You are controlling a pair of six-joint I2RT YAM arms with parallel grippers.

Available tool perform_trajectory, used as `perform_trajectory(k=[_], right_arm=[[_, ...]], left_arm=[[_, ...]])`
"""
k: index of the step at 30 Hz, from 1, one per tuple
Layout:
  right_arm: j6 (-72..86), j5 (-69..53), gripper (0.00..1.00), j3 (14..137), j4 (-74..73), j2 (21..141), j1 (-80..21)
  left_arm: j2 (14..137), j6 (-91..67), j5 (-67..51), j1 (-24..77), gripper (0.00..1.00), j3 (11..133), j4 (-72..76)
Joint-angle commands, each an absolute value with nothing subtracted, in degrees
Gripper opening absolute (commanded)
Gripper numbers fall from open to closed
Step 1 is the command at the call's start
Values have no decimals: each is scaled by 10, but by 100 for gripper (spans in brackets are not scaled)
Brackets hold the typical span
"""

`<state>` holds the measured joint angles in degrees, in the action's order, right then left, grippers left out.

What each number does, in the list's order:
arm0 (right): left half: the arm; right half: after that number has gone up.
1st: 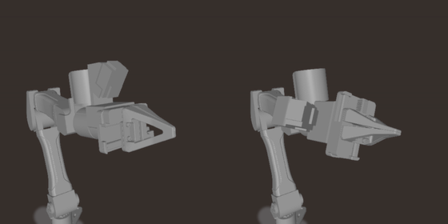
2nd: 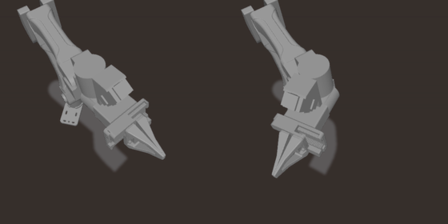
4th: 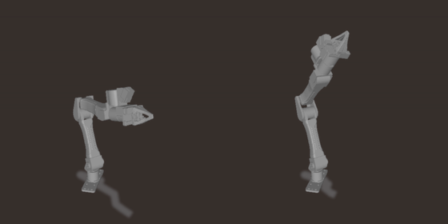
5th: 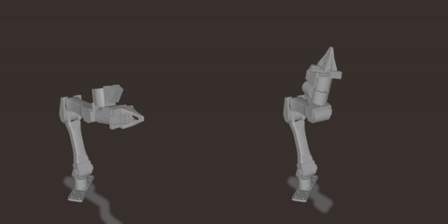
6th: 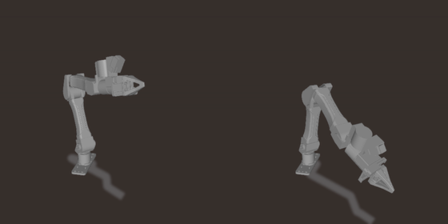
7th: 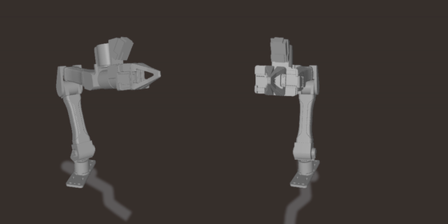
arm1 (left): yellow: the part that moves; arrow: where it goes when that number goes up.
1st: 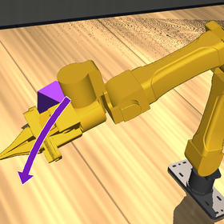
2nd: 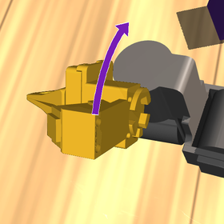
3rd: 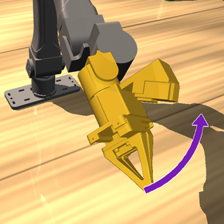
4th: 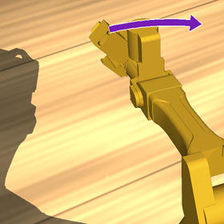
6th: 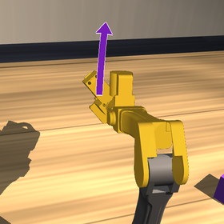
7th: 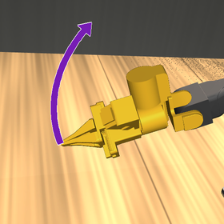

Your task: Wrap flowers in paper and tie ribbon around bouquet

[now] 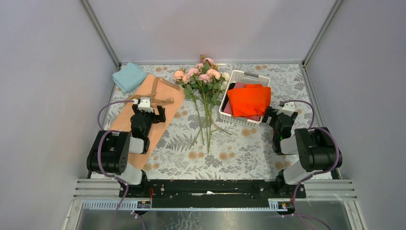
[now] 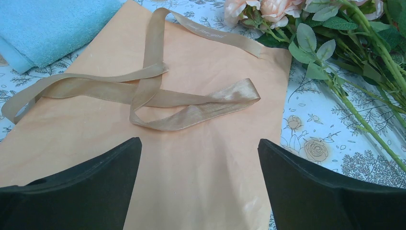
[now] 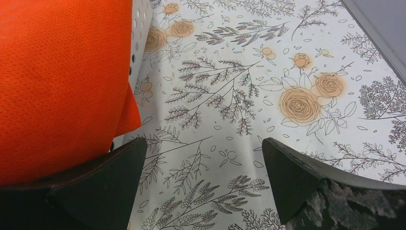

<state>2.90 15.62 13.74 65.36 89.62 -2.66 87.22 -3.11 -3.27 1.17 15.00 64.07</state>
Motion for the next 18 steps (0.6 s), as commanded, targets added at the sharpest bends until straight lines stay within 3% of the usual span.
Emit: perform_trajectory(k=[1, 6, 8, 11, 14, 18], right_arm=[[34, 170, 100, 149, 680, 888, -23], [34, 167, 100, 146, 685, 883, -21], [52, 221, 100, 140, 663, 845, -20], [98, 312, 100, 200, 457, 710, -13], [119, 295, 98, 322, 282, 644, -11], [153, 19, 65, 544, 92, 692, -25]], left_arm=[[868, -29, -32, 9, 99, 149, 662], [868, -29, -32, 9, 99, 149, 661], [867, -29, -30, 9, 99, 149, 663], [814, -50, -23, -6, 99, 248, 432], [795, 2, -37, -31, 99, 407, 213], [785, 77, -80, -47, 99, 565, -9]])
